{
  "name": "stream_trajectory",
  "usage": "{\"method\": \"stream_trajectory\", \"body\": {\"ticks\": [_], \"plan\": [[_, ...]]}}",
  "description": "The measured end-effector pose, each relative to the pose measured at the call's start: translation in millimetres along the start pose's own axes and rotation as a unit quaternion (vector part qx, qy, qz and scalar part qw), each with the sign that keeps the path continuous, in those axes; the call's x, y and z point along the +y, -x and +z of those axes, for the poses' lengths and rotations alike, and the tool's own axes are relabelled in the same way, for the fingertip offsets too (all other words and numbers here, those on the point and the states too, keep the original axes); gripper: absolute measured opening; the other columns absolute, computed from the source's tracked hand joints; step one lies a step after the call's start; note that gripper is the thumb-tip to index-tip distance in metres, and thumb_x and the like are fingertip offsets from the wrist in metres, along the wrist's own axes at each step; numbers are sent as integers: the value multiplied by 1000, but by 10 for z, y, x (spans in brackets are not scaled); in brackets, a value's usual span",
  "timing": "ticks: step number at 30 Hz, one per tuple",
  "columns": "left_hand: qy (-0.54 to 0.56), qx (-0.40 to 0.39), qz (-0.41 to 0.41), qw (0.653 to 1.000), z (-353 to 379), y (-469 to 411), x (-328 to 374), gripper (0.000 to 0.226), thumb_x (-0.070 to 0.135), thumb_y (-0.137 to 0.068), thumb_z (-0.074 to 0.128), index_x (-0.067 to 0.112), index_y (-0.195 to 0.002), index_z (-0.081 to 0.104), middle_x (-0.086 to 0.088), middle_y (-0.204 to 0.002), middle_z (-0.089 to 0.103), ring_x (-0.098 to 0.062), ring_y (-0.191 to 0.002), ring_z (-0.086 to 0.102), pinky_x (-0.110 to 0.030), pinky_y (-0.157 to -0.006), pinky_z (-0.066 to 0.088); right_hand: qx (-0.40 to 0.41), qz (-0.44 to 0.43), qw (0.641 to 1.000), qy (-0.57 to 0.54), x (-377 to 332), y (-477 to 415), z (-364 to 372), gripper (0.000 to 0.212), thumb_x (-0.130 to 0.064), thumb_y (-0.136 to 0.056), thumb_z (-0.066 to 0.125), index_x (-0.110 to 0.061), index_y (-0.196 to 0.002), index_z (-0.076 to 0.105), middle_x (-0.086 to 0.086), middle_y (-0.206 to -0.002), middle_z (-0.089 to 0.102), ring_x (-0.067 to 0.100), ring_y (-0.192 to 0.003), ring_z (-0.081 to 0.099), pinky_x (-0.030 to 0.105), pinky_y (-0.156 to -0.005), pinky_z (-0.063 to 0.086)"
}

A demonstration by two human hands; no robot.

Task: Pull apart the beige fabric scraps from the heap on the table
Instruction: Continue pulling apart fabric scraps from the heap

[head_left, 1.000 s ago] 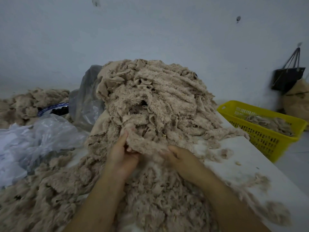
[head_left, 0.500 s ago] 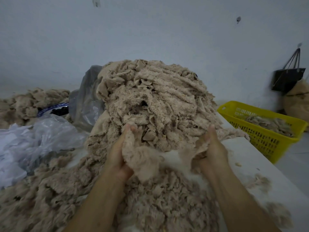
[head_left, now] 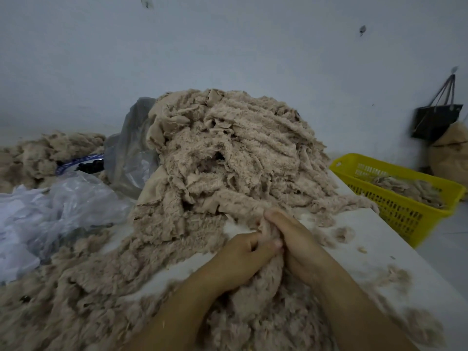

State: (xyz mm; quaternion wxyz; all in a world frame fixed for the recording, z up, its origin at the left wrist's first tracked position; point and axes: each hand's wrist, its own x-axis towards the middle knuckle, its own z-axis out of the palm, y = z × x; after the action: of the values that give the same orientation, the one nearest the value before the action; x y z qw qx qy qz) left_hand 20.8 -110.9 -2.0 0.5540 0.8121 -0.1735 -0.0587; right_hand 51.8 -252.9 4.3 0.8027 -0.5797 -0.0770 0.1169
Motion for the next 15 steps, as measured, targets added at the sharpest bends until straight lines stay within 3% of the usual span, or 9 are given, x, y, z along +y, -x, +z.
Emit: {"method": "stream_trajectory", "body": {"ticks": [3,5,7,8,10,11,13,15], "plan": [[95,88,-83,988,-76,-16,38,51,83,-81,46,42,-72,74,23,-76,72,7,-71,67,-11,-63,48,-13,-63,997,31,-3,-2,48,27,-30,-94,58,-23,-69,66,3,-78,64,14,-75,64,26,-69,53],[229,112,-116,960,-179,-54,30,58,78,-83,45,31,-79,79,10,-80,75,-3,-71,70,-24,-69,52,-52,-91,959,263,27,34,99,28,-52,-83,53,-27,-74,59,-8,-78,61,14,-74,59,22,-68,47],[429,100,-113,890,-290,-81,-10,51,61,-91,50,18,-88,77,-1,-80,73,-12,-68,68,-29,-69,54,-97,-103,897,419,116,32,120,36,-64,-78,43,-31,-78,57,-17,-70,53,6,-63,51,22,-58,40],[527,111,-98,837,-365,-82,-40,41,49,-93,53,13,-91,73,-2,-71,69,-11,-57,62,-26,-61,53,-108,-97,896,419,123,39,152,38,-66,-77,42,-31,-77,57,-17,-66,49,4,-60,47,24,-57,37],[652,150,-42,742,-530,-72,-112,23,27,-92,54,10,-89,68,6,-56,53,-4,-37,39,-15,-41,35,-71,-64,946,310,47,94,207,36,-61,-73,48,-29,-65,60,-16,-59,49,4,-57,47,26,-59,38],[677,163,-19,717,-588,-73,-132,22,23,-93,52,10,-86,68,8,-56,50,-3,-33,32,-14,-39,27,-24,-43,978,202,-20,106,207,34,-54,-75,51,-28,-54,60,-15,-55,51,5,-55,48,26,-58,40],[693,174,6,700,-643,-80,-164,25,22,-97,47,12,-84,66,9,-59,50,-4,-31,28,-15,-39,24,58,-16,998,-30,-113,72,96,49,-36,-90,52,-25,-42,56,-10,-50,50,7,-49,50,23,-52,46],[706,181,16,684,-681,-77,-201,27,22,-100,43,14,-83,63,10,-58,48,-5,-32,27,-15,-40,23,118,-16,975,-186,-194,48,-67,44,-30,-94,51,-24,-50,52,-3,-56,48,12,-52,51,22,-52,50]]}}
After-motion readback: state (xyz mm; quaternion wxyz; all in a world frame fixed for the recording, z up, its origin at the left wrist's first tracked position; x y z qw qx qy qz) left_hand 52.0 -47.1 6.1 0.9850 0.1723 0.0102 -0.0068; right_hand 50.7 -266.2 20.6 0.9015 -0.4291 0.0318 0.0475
